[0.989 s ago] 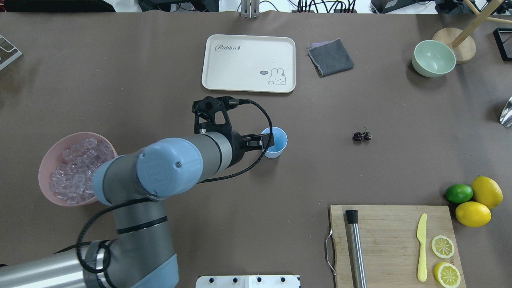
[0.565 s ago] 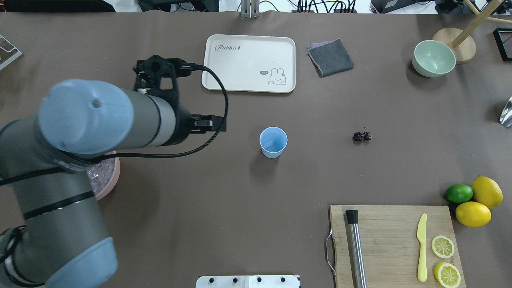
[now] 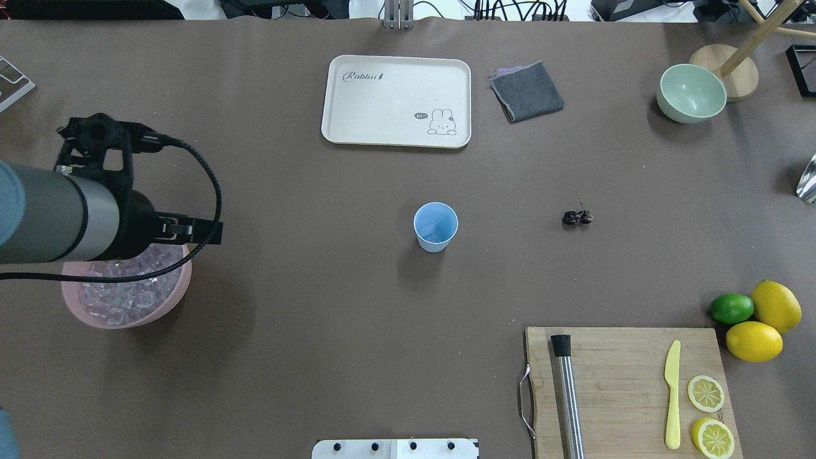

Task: Put ice and cherries in cup
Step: 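Move the left gripper back over the pink bowl of ice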

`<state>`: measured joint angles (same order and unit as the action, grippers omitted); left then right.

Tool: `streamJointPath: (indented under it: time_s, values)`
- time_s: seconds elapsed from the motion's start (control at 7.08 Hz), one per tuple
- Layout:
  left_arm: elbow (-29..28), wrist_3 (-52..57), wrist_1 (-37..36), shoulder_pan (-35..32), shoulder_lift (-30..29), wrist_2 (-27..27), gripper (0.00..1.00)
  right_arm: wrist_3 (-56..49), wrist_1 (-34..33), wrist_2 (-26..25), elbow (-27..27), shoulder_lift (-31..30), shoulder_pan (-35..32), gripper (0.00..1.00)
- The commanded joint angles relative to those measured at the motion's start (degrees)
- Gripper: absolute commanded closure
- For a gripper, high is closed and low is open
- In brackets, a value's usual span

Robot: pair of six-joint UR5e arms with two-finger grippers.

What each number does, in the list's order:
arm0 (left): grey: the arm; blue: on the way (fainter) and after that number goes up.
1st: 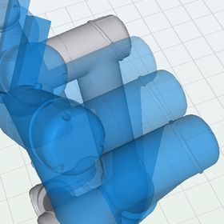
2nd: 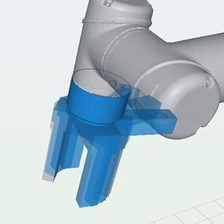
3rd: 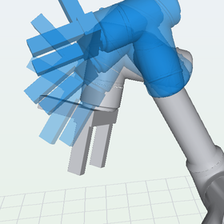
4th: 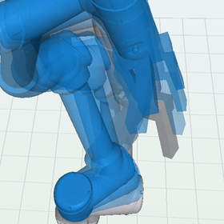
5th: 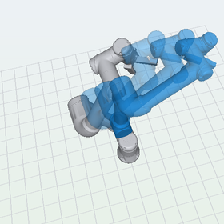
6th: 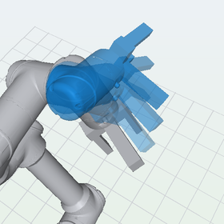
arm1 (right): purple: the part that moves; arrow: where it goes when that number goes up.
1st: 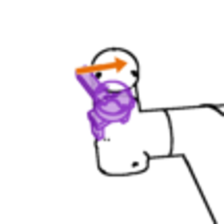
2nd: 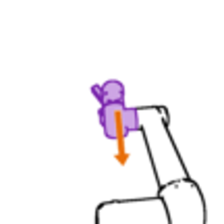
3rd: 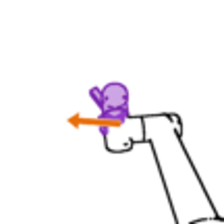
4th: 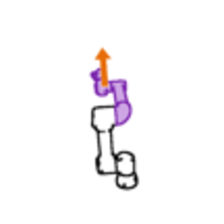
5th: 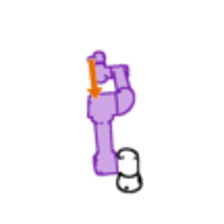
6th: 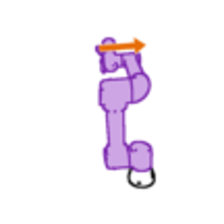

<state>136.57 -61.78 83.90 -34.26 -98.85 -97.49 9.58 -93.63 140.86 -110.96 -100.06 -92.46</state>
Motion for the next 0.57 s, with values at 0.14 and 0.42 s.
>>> streamJointPath:
  time_s: [0.14,0.42]
  values:
    - [-5.22,3.13,25.01,-0.11,17.87,-0.07,0.02,0.09,0.03,0.03,0.40,0.22,0.00,0.00]
    - [-10.43,2.98,34.55,-0.11,22.11,-0.07,0.02,0.09,0.03,0.03,0.40,0.22,0.09,0.00]
